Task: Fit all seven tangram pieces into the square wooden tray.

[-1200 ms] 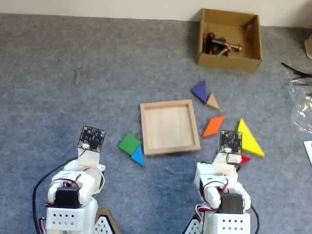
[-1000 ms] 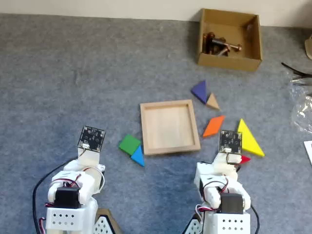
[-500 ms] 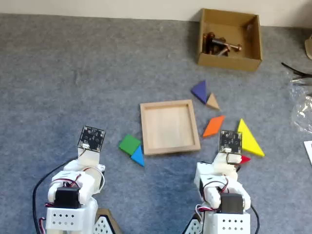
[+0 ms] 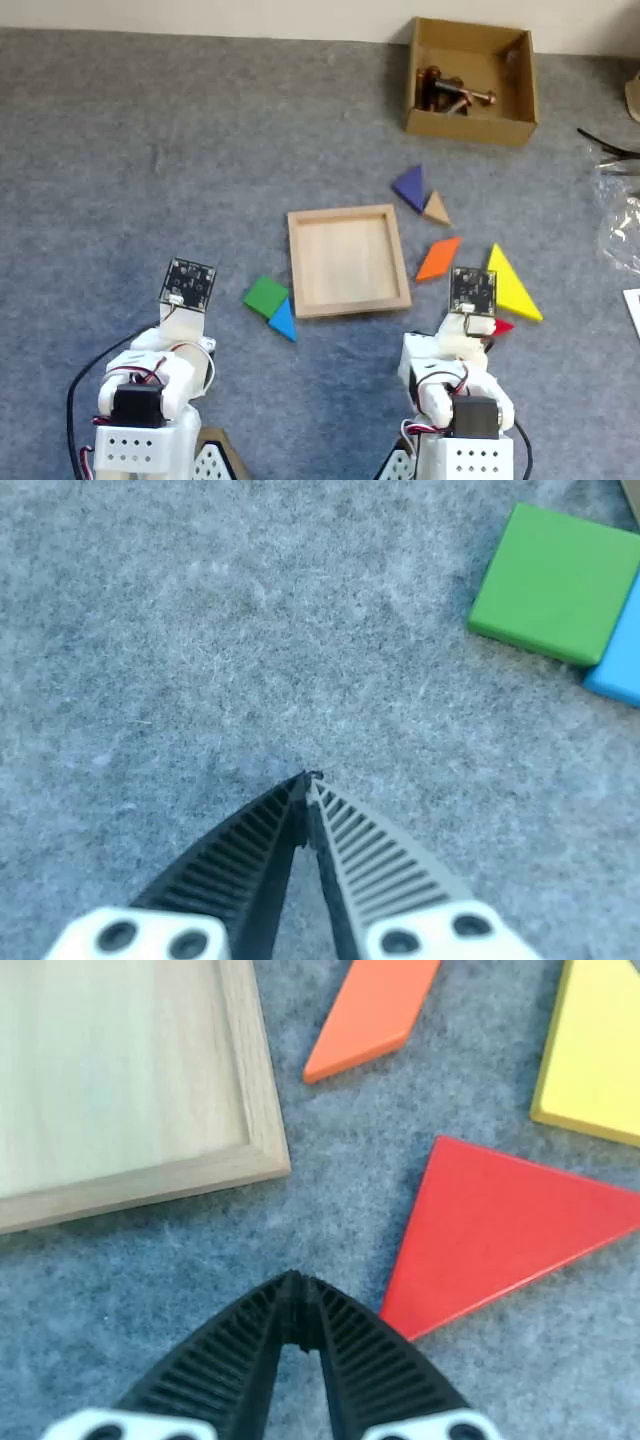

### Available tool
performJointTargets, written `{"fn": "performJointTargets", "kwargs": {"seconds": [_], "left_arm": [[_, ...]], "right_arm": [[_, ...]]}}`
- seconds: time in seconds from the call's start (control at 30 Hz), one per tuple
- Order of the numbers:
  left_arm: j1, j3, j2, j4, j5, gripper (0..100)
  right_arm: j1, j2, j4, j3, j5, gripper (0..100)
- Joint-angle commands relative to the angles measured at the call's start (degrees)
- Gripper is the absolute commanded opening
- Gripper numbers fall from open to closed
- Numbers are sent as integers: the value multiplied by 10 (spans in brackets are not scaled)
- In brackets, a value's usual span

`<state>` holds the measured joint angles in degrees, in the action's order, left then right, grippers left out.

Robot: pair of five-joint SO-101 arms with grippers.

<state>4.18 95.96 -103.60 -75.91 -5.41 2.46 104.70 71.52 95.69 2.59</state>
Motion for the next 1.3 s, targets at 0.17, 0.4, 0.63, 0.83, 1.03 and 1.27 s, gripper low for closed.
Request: {"fn": "performJointTargets", "kwargs": {"seconds": [0.17, 0.4, 0.63, 0.83, 1.03, 1.27], "left_arm": [[-14, 12, -3, -2, 4, 5], [-14, 12, -3, -2, 4, 5], [-14, 12, -3, -2, 4, 5], [-14, 12, -3, -2, 4, 5], [-14, 12, -3, -2, 4, 5], [-14, 12, -3, -2, 4, 5]], "right_arm": [[-8, 5, -15, 80, 3, 5], [-9, 5, -15, 80, 3, 5], [-90, 5, -15, 23, -33, 5], [-163, 5, -15, -58, -147, 5], [-204, 4, -15, -113, -149, 5], [-204, 2, -15, -178, -148, 5]]}}
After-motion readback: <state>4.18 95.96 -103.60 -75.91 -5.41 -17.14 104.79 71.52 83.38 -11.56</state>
